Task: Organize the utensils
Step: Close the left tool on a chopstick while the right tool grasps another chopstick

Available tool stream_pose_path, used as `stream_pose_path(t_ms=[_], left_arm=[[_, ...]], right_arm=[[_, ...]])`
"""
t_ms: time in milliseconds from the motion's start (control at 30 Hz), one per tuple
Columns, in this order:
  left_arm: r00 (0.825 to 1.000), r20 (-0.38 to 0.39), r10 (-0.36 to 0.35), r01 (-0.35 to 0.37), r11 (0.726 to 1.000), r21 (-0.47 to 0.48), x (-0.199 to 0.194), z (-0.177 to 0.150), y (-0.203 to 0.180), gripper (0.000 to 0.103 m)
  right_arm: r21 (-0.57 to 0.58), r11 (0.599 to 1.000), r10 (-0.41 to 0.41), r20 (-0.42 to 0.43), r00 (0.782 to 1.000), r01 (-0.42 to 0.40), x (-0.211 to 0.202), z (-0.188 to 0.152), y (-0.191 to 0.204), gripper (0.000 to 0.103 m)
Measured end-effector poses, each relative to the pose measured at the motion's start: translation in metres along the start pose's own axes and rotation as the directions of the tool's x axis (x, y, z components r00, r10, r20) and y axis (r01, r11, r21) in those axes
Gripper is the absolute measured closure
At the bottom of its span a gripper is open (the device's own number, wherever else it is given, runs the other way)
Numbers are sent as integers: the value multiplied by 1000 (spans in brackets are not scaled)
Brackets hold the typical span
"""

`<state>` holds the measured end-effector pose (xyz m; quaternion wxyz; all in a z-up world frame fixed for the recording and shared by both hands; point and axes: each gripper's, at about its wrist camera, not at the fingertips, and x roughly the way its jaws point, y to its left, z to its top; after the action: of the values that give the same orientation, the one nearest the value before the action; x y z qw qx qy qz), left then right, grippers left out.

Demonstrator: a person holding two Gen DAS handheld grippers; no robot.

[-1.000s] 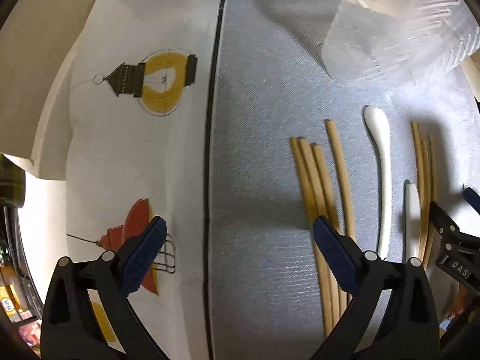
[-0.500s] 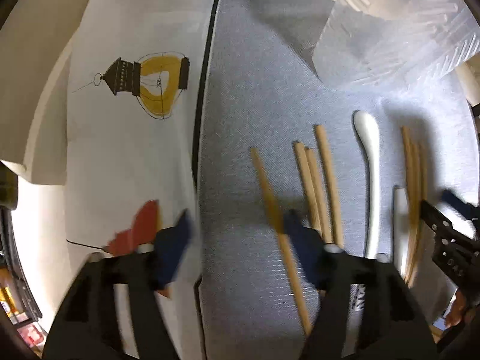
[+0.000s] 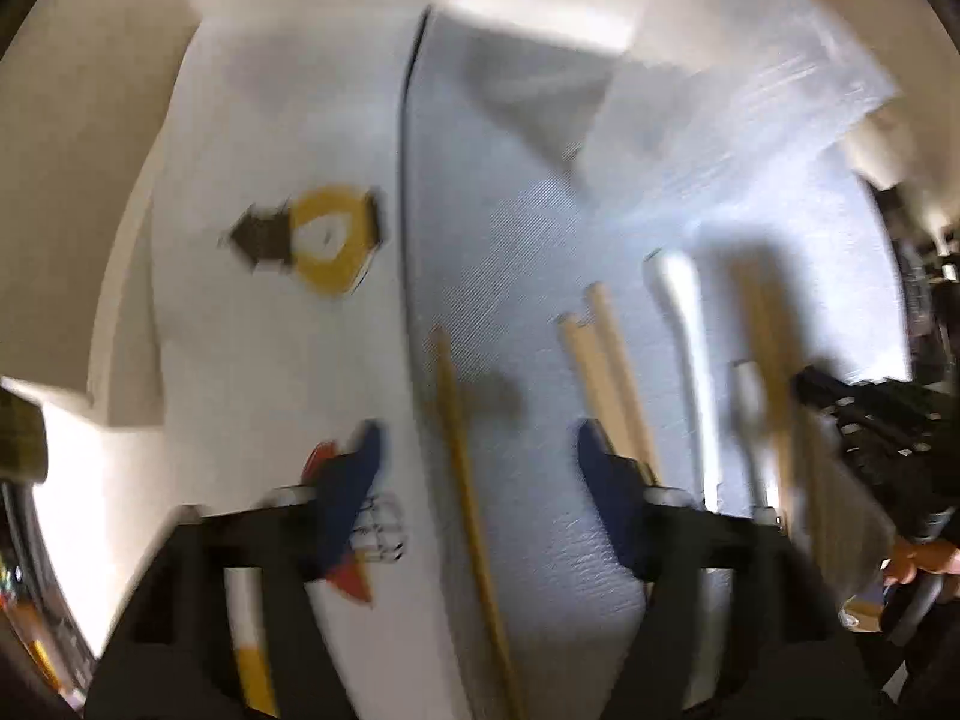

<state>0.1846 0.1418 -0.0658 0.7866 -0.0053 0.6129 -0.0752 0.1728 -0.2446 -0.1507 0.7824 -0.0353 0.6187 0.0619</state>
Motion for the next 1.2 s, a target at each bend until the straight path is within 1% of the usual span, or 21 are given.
stream_pose_path(t_ms=[33, 67, 133, 200, 267, 300, 333, 433, 533, 633, 667, 700, 733, 767, 800, 867, 933, 1033, 1133, 1167, 1200], left_arm=[[1000, 11, 1, -2, 1000, 17, -2, 2, 0, 35], [1000, 1, 3, -3, 999, 34, -1, 3, 4, 35], [1000, -22, 20, -20, 1000, 13, 2, 4, 15, 35], [1000, -28, 13, -13, 1000, -3, 9, 9, 12, 35], [998, -65, -9, 8, 1000, -21, 14, 7, 40, 34], [997, -67, -23, 22, 1000, -22, 16, 3, 45, 29], [998, -37, -45, 45, 999, -5, 12, 1, 51, 25], [999, -34, -22, 23, 999, 28, 3, -5, 76, 23], [999, -46, -11, 13, 1000, 24, -4, -4, 90, 27], [998, -53, 19, -18, 1000, 10, -24, -3, 105, 45], [996, -59, 66, -65, 998, 15, -29, 0, 108, 58], [994, -58, 95, -95, 995, 9, -35, 3, 113, 65], [995, -45, 87, -87, 996, -1, -45, 6, 118, 65], [999, -6, 41, -41, 999, -19, -61, 10, 127, 65], [1000, 10, 21, -20, 1000, -23, -65, 9, 122, 65], [999, 30, -30, 30, 1000, 3, -79, 12, 132, 65], [1000, -1, -17, 17, 1000, 25, -76, 11, 143, 65], [999, -47, -17, 17, 1000, -3, -67, 9, 164, 65], [999, -25, -26, 25, 1000, -4, -74, 0, 179, 64], [999, -19, -33, 33, 999, 3, -80, -2, 188, 61], [999, -17, -44, 44, 999, 3, -75, -9, 180, 56]], right_arm=[[-4, 1000, -4, 2, 1000, 4, 0, 1, 6, 96], [-11, 1000, -10, 3, 1000, 10, 0, 1, 8, 96], [-12, 1000, -12, 3, 1000, 12, 1, 0, 15, 96], [-14, 1000, -8, 5, 1000, 8, 3, -2, 16, 96], [-14, 1000, -5, 4, 1000, 5, 3, -3, 18, 96], [-15, 1000, -2, 6, 1000, 2, 4, -4, 18, 96], [-14, 1000, 0, 6, 1000, 0, 4, -3, 17, 96], [-11, 1000, 5, 8, 1000, -5, 4, -4, 16, 96], [-12, 1000, 7, 9, 1000, -7, 5, -5, 16, 96], [-13, 1000, 4, 5, 1000, -4, 4, -4, 16, 96], [-12, 1000, 4, 4, 1000, -4, 4, -5, 14, 96], [-10, 1000, 4, 1, 1000, -4, 5, -5, 12, 96], [-10, 1000, 5, 0, 1000, -5, 6, -4, 12, 96], [-11, 1000, 6, 0, 1000, -6, 6, -4, 12, 96], [-13, 1000, 7, 1, 1000, -7, 5, -3, 13, 96], [-16, 1000, 6, 1, 1000, -6, 6, -3, 13, 95], [-15, 1000, 6, 1, 1000, -6, 6, -3, 13, 95], [-16, 1000, 9, 1, 1000, -9, 7, -3, 13, 95], [-13, 1000, 15, 0, 1000, -15, 6, -3, 12, 95], [-13, 1000, 15, 0, 1000, -15, 6, -3, 11, 95], [-12, 1000, 16, -1, 1000, -16, 7, -3, 11, 95]])
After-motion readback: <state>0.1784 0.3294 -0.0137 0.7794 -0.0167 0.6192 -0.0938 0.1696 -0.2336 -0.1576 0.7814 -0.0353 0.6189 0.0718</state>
